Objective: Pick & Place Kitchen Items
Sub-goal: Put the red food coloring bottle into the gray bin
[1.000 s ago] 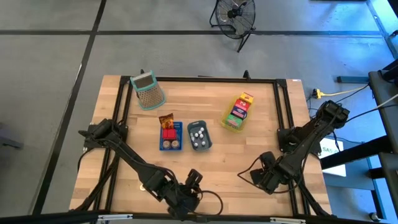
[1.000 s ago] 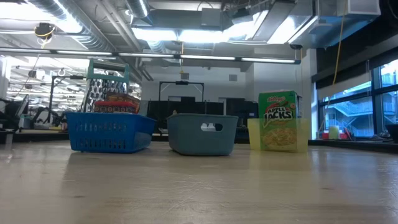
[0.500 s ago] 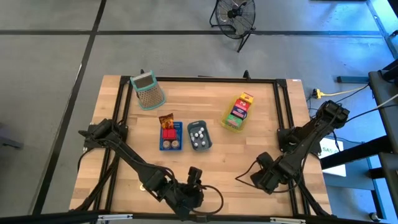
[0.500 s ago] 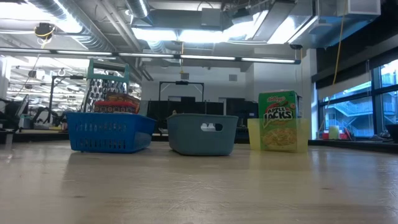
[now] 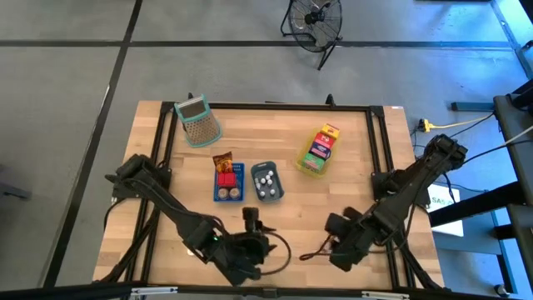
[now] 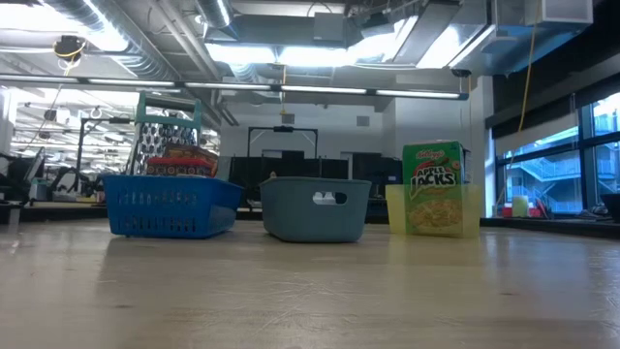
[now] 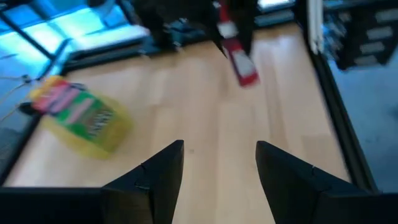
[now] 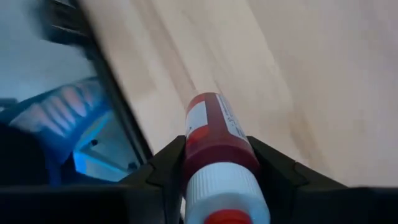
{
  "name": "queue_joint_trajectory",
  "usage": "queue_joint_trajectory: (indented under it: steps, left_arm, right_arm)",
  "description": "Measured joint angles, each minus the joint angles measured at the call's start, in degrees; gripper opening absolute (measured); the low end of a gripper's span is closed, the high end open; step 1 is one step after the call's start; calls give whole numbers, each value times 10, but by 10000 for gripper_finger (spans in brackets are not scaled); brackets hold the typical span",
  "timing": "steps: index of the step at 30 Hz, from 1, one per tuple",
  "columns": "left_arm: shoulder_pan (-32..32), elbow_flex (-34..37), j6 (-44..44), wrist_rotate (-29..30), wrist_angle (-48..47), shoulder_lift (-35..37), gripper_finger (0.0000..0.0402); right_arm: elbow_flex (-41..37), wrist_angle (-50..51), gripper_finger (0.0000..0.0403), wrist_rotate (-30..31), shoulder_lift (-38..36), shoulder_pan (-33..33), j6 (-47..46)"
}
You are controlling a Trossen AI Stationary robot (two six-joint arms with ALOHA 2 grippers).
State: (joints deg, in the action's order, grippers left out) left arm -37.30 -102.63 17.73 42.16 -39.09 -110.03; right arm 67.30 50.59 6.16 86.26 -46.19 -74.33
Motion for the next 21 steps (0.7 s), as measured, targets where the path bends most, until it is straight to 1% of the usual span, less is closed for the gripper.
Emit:
queue_joint_trajectory:
  steps: [3,7,9,11,15,17,19,21]
  left_arm:
    - [-2,0,26,19,-37,32,196]
    - [-11,0,107,19,-152,90,196]
    - [-20,0,147,42,-207,122,196]
    - [-23,0,170,82,-244,149,196]
    - [-28,0,187,177,-283,188,196]
    - [-25,0,191,193,-297,202,196]
    - [-13,0,187,195,-315,215,196]
    - [5,0,185,197,-328,231,196]
  right_arm:
    - [53,-1,148,36,0,33,143]
    - [109,-2,148,86,0,78,297]
    - [129,1,148,88,0,101,359]
    - [141,4,148,88,0,125,415]
    - [151,25,148,88,0,181,500]
    - [151,35,148,88,0,211,528]
    - [151,37,149,87,0,239,550]
    - [151,37,149,68,0,266,564]
